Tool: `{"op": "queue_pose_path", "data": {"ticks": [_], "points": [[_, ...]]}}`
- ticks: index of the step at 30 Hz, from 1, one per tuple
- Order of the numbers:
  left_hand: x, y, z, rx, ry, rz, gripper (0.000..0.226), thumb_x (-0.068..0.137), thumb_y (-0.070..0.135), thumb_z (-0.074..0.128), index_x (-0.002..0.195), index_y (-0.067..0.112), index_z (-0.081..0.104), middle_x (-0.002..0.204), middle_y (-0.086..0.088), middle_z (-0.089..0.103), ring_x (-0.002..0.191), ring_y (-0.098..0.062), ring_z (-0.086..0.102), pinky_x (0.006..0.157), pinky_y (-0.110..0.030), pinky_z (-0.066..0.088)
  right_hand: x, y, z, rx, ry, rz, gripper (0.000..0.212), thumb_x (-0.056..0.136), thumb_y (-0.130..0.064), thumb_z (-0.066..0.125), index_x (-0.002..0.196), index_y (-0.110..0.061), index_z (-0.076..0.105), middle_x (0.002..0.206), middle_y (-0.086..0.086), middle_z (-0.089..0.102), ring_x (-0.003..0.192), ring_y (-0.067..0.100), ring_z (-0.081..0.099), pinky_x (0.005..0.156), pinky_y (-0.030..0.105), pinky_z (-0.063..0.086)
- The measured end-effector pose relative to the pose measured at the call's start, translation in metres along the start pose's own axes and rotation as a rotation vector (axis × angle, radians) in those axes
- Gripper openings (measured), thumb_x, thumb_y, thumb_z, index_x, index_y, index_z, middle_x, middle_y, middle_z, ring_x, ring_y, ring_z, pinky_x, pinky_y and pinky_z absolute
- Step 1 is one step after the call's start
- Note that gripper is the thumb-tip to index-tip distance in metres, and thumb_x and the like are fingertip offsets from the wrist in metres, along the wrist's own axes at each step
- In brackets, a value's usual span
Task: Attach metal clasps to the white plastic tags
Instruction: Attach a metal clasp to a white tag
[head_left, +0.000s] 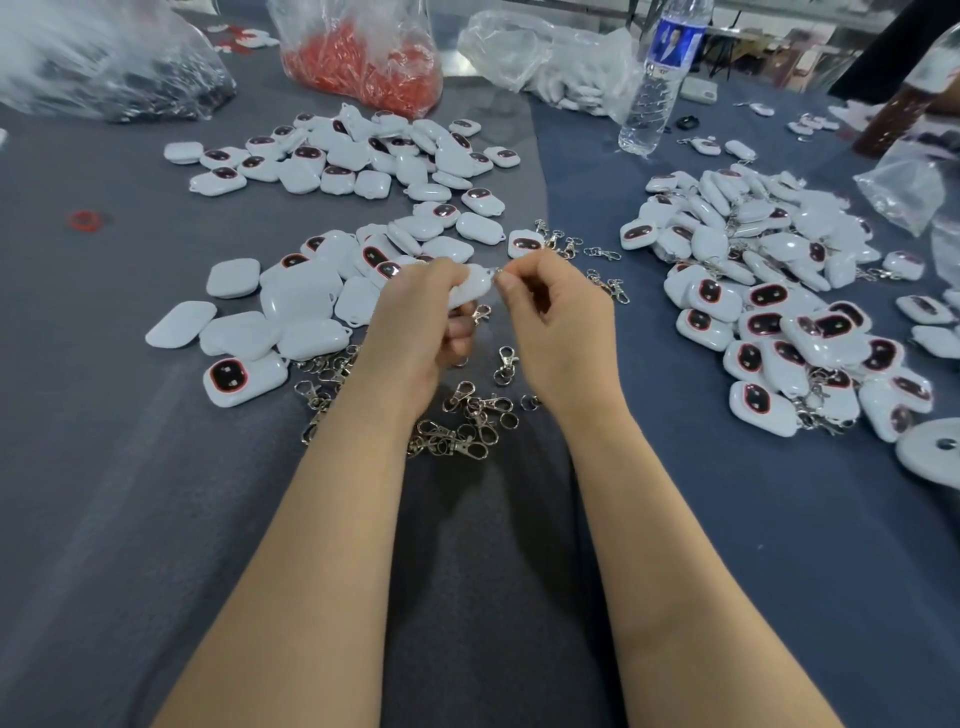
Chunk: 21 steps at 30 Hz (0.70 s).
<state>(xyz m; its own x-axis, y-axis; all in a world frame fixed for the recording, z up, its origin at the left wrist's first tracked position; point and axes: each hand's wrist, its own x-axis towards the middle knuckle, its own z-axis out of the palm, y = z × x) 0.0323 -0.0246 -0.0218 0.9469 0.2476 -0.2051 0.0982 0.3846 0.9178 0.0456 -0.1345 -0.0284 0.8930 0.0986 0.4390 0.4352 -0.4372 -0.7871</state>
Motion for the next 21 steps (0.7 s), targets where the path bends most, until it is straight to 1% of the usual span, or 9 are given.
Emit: {"op": "queue_pose_path", "data": {"ticks": [2, 4, 5, 7, 9, 11, 13, 15, 21], "points": [[-0.001, -0.006, 0.000, 0.478, 0.110, 0.316, 0.004, 0.090, 0.016, 0.048, 0.086, 0.017, 0.048, 0.065, 0.003, 0.049, 0.046, -0.007, 0.042, 0.044, -0.018, 0.036, 0.001, 0.004, -0.003, -0.101, -0.066, -0.004, 0.012, 0.093, -0.010, 0.056, 0.083, -0.013, 0.062, 0.068, -0.008, 0.053, 0.065, 0.009, 0.045, 0.060, 0.015, 0.033], [-0.003, -0.011, -0.003, 0.819, 0.099, 0.531, 0.007, 0.092, 0.020, 0.050, 0.095, 0.017, 0.044, 0.067, 0.008, 0.049, 0.054, -0.003, 0.045, 0.049, -0.011, 0.035, 0.003, 0.009, -0.006, -0.211, -0.148, 0.014, 0.015, 0.093, -0.011, 0.053, 0.081, -0.017, 0.057, 0.073, -0.004, 0.054, 0.070, 0.014, 0.045, 0.060, 0.020, 0.029], [-0.004, -0.013, -0.005, 0.912, 0.070, 0.591, 0.009, 0.093, 0.022, 0.050, 0.096, 0.018, 0.043, 0.067, 0.009, 0.048, 0.057, -0.003, 0.046, 0.050, -0.009, 0.035, 0.003, 0.012, -0.007, -0.254, -0.181, 0.032, 0.016, 0.094, -0.011, 0.052, 0.081, -0.020, 0.055, 0.075, -0.003, 0.054, 0.071, 0.015, 0.045, 0.060, 0.021, 0.027], [-0.003, -0.015, -0.005, 0.958, 0.038, 0.628, 0.009, 0.094, 0.021, 0.051, 0.097, 0.021, 0.043, 0.071, 0.011, 0.048, 0.060, -0.002, 0.049, 0.052, -0.007, 0.035, 0.003, 0.014, -0.007, -0.283, -0.197, 0.057, 0.016, 0.094, -0.011, 0.051, 0.082, -0.020, 0.056, 0.079, -0.001, 0.056, 0.074, 0.016, 0.046, 0.060, 0.022, 0.027], [0.000, -0.014, -0.002, 0.765, 0.049, 0.525, 0.008, 0.094, 0.018, 0.050, 0.101, 0.019, 0.046, 0.078, 0.010, 0.053, 0.059, -0.002, 0.057, 0.057, -0.009, 0.044, 0.003, 0.014, -0.005, -0.208, -0.150, 0.067, 0.013, 0.093, -0.011, 0.053, 0.087, -0.020, 0.060, 0.084, -0.002, 0.059, 0.076, 0.012, 0.048, 0.061, 0.015, 0.031], [0.002, -0.011, 0.002, 0.369, 0.074, 0.291, 0.008, 0.095, 0.013, 0.050, 0.103, 0.012, 0.051, 0.082, 0.002, 0.058, 0.051, -0.001, 0.059, 0.051, -0.016, 0.052, 0.003, 0.011, -0.003, -0.091, -0.110, 0.092, 0.011, 0.092, -0.013, 0.057, 0.091, -0.024, 0.061, 0.089, -0.004, 0.062, 0.075, 0.003, 0.051, 0.066, 0.005, 0.035], [0.002, -0.007, 0.002, -0.004, 0.039, 0.032, 0.008, 0.094, 0.010, 0.050, 0.093, 0.007, 0.058, 0.077, -0.004, 0.059, 0.046, -0.001, 0.056, 0.046, -0.014, 0.049, 0.004, 0.010, -0.002, 0.000, -0.086, 0.098, 0.012, 0.090, -0.014, 0.060, 0.092, -0.026, 0.062, 0.090, -0.006, 0.065, 0.076, -0.002, 0.054, 0.069, 0.003, 0.038], [0.001, -0.004, -0.001, -0.257, -0.053, -0.143, 0.013, 0.094, 0.010, 0.051, 0.088, 0.004, 0.061, 0.069, -0.005, 0.059, 0.044, -0.003, 0.053, 0.042, -0.011, 0.045, 0.003, 0.010, -0.001, 0.039, -0.041, 0.068, 0.011, 0.090, -0.014, 0.062, 0.092, -0.023, 0.066, 0.089, -0.007, 0.065, 0.079, -0.001, 0.056, 0.073, 0.006, 0.041], [0.002, 0.000, -0.008, -0.608, -0.292, -0.442, 0.013, 0.085, 0.007, 0.049, 0.087, -0.001, 0.059, 0.069, -0.004, 0.049, 0.042, -0.001, 0.041, 0.036, -0.008, 0.039, 0.001, 0.007, 0.003, 0.004, 0.059, -0.060, 0.012, 0.090, -0.009, 0.060, 0.094, -0.011, 0.071, 0.086, -0.006, 0.063, 0.082, 0.005, 0.056, 0.074, 0.013, 0.042]]}}
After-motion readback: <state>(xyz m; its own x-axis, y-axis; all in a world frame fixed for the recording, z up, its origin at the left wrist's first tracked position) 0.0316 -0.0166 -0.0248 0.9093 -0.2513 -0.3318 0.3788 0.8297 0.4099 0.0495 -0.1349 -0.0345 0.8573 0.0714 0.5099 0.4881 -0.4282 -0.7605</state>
